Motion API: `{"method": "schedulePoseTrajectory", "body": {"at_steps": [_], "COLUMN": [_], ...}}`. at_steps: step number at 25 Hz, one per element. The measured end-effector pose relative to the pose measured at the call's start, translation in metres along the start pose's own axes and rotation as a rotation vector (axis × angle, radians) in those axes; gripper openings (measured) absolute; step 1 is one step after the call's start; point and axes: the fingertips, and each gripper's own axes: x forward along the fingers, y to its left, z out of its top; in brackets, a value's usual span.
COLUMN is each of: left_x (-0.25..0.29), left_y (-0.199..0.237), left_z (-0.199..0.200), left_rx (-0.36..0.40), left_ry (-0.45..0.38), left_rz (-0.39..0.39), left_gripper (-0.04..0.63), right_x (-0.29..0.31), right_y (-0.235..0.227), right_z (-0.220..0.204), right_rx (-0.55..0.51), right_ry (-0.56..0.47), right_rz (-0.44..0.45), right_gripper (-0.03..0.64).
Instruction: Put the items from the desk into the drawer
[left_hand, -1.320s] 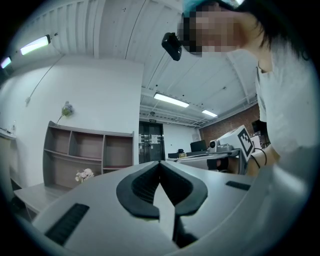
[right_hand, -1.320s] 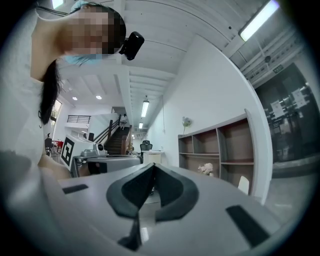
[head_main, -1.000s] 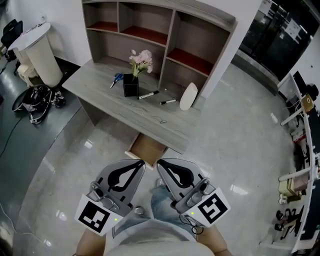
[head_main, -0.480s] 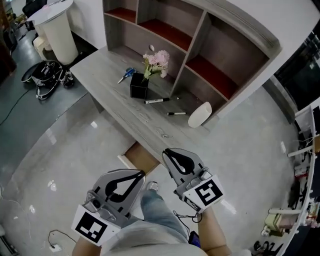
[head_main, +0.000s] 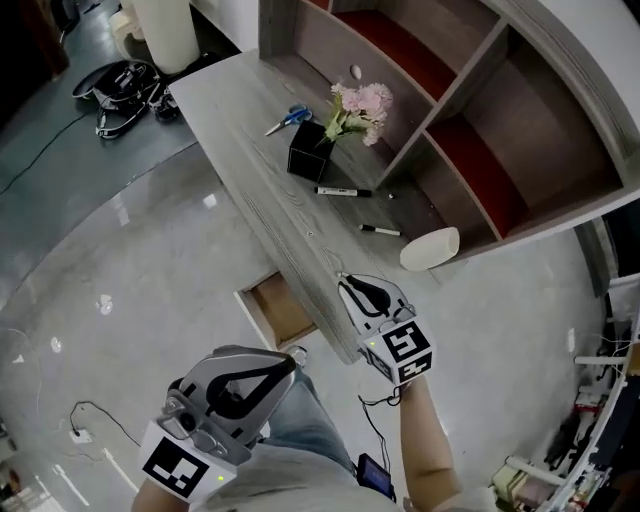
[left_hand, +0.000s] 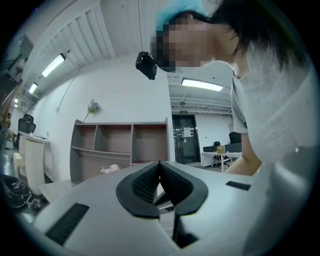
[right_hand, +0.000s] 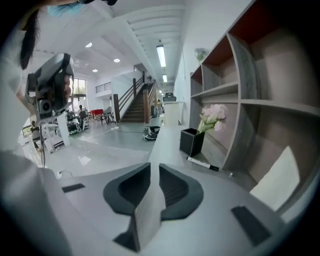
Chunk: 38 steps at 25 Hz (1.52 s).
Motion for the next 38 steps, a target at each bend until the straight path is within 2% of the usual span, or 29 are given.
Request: {"method": "schedulePoseTrajectory", "body": {"at_steps": [4,11,19,24,29,38], "left_x": [0.006,0.013,0.02,0.021,0.021,0.01], "left_y": [0.007,0.028,0.043,0.049,0.05,0.049], "left_z": [-0.011,-0.027,-0.039,-0.042,-0.044,-0.044], "left_rx": [-0.019,-0.042,-0.052,-0.056,-0.057,-0.052], "left_ry": [0.04,0.065,0.088,0.094,0.094,0.094], "left_rz": [0.047,0.101,0.119,0.118,0.117,0.128], "left_gripper": [0.008,0.008,0.008,0.008,0.008,0.008], "right_x": [0.024,0.058,0.071,0.075,0.076,0.077], "right_y": [-0.01,-0.031,-0.04,-0.044,-0.042,-0.038], "right_z": [-0.034,-0.072,-0.12,-0.127,-0.126,-0.114], "right_rx": [-0.055,-0.102,-0.133,-0.135,-0.214,-0.213], "right_ry": [0.113,0.214,0.353,0.365,0.407,0.363], "right_rz": [0.054,0.095,0.121,0.112,0.111,0.06], "right_gripper": [0.061,0.069,0.072,0.072,0.04,0.006]}}
